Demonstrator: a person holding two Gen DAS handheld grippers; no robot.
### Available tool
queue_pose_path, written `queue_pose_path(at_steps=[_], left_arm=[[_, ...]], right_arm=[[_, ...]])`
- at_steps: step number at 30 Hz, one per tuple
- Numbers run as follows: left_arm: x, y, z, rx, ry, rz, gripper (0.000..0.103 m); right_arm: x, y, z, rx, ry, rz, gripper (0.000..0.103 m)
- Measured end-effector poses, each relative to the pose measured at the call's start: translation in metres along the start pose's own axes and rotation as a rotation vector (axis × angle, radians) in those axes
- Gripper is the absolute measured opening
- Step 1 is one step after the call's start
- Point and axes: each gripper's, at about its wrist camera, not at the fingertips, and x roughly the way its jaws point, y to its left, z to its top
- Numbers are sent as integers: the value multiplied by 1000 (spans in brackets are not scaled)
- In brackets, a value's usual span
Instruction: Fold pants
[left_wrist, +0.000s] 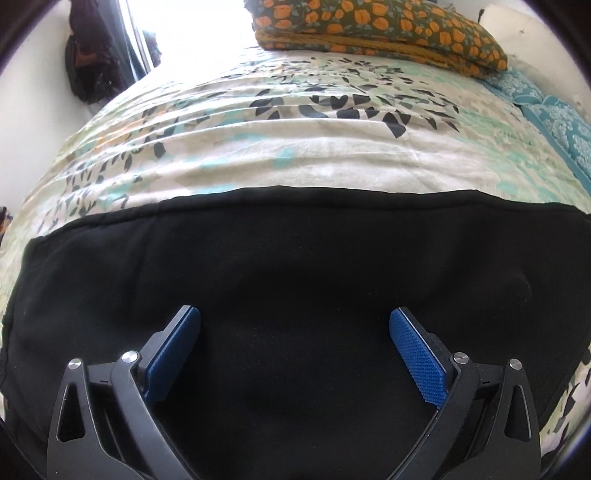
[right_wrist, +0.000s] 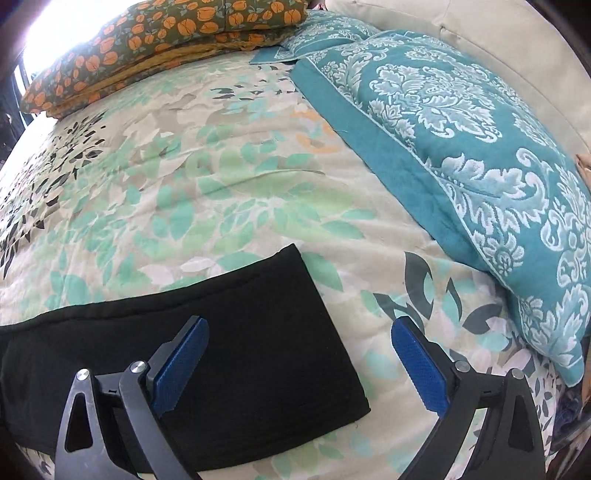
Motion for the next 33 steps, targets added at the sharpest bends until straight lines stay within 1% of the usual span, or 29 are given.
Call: queue_pose_path(at_steps=[2, 4, 5, 6, 7, 8, 9, 10, 13, 15, 17, 19, 21, 23, 24, 25, 26, 27, 28, 29, 30, 33], left_arm=[[0, -1, -2, 1, -17, 3, 103], [0, -2, -4, 3, -29, 8, 103], [0, -2, -4, 2, -33, 8, 103], [1, -1, -4, 2, -35, 6, 103], [2, -1, -2, 0, -36, 5, 103], [3, -1, -2, 0, -37, 5, 103], [3, -1, -2, -1, -38, 4, 103], [3, -1, -2, 0, -38, 5, 103], [3, -2, -1, 4, -35, 12, 103], [3, -3, 0, 8, -31, 16, 103], [3, -3, 1, 8, -27, 17, 103], [2, -3, 1, 11, -25, 21, 103], [2, -4, 1, 21, -26, 23, 103], [1, -5, 2, 24, -17, 32, 103], [1, -6, 3, 25, -8, 38, 103], [0, -6, 4, 26, 8, 44, 103], [-1, -7, 6, 29, 33, 52, 103], [-3, -7, 8, 29, 65, 59, 103], [-7, -7, 9, 25, 93, 62, 102], [-12, -7, 7, 21, 110, 62, 102], [-21, -5, 4, 17, 118, 60, 102], [-59, 2, -15, 21, 89, 8, 102]], right_arm=[[17, -1, 6, 37, 49, 20, 99], [29, 3, 6, 48, 87, 54, 98], [31, 7, 4, 33, 93, 87, 83], [28, 12, 3, 7, 75, 66, 47], [19, 16, 1, -22, 32, 57, 35], [11, 22, -1, -48, 1, 76, 15], [0, 27, -4, -78, -29, 57, 13], [-14, 32, -9, -108, -73, 50, 13], [-69, 32, -36, -121, -194, 139, 13], [-111, 28, -68, -126, -267, 193, 13], [-149, 22, -113, -113, -313, 239, 13], [-174, 9, -167, -62, -308, 289, 13], [-184, -3, -222, 12, -272, 316, 13], [-179, -13, -267, 81, -229, 297, 14], [-173, -16, -284, 108, -200, 294, 17], [-164, -20, -294, 145, -153, 303, 23], [-158, -23, -297, 182, -112, 315, 48], [-157, -26, -297, 200, -113, 330, 75], [-159, -28, -295, 197, -137, 330, 84], [-161, -30, -293, 195, -153, 309, 87], [-164, -33, -292, 197, -157, 302, 87], [-171, -45, -296, 263, -175, 319, 87]])
